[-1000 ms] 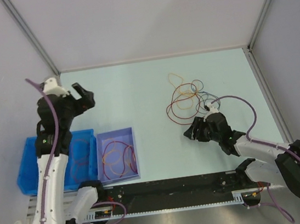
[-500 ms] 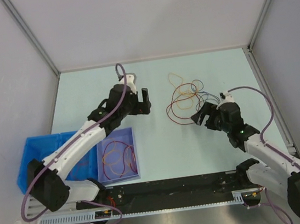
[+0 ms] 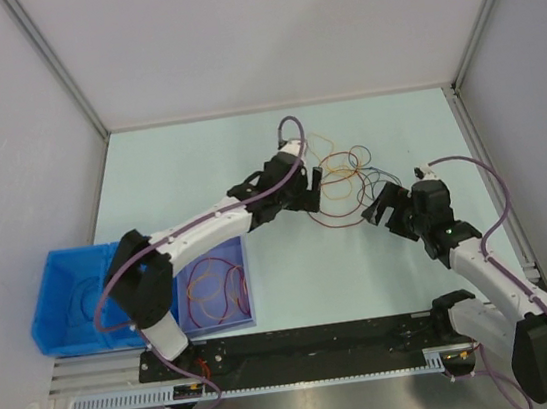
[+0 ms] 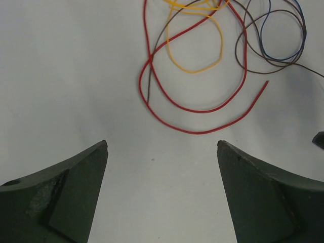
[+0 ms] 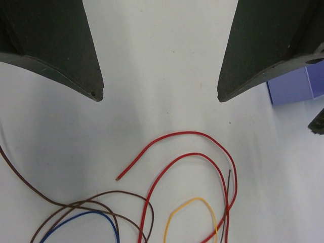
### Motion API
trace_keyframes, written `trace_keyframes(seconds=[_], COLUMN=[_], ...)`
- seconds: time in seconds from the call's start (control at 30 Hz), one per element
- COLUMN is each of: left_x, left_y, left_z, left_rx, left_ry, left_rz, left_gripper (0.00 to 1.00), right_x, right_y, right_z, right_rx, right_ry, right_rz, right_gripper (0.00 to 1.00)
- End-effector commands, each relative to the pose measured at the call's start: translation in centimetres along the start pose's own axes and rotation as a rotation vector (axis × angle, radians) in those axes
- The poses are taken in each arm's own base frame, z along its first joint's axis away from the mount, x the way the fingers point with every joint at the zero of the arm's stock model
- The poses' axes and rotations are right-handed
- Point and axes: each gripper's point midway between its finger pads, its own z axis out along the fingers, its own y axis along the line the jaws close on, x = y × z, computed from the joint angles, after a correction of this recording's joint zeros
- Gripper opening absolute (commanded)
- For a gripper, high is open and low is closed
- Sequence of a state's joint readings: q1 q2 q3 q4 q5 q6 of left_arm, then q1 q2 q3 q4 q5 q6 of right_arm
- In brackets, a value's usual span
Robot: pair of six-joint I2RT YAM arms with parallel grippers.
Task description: Untangle the cables
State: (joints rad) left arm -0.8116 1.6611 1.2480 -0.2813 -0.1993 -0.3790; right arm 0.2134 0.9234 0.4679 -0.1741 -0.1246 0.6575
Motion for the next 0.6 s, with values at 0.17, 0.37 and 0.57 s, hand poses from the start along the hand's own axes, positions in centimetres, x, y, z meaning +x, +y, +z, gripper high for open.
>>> trace_keyframes(seconds=[0.17, 0.37, 0.57], left_x=[-0.7, -0.6, 0.4], left_y=[-3.0, -3.2, -2.1], left_z=[5.4, 7.9, 10.2], left_rx=[-0.069, -0.078, -0.136], left_ry=[-0.003, 0.010, 0.047], left_rz=[0.038, 0.128, 0.171], left_gripper=[0.86, 0.81, 0.76], right_x=[0.7, 2.8, 5.4], right_y=[0.5, 0.7, 0.6], right_z=[0.0, 0.6, 1.7], right_rx=[0.009, 0.004, -0.003], right_ry=[0.042, 0.066, 0.087], right_rz=[0.013, -0.006, -0.035], right_gripper=[0.96, 0.95, 0.95])
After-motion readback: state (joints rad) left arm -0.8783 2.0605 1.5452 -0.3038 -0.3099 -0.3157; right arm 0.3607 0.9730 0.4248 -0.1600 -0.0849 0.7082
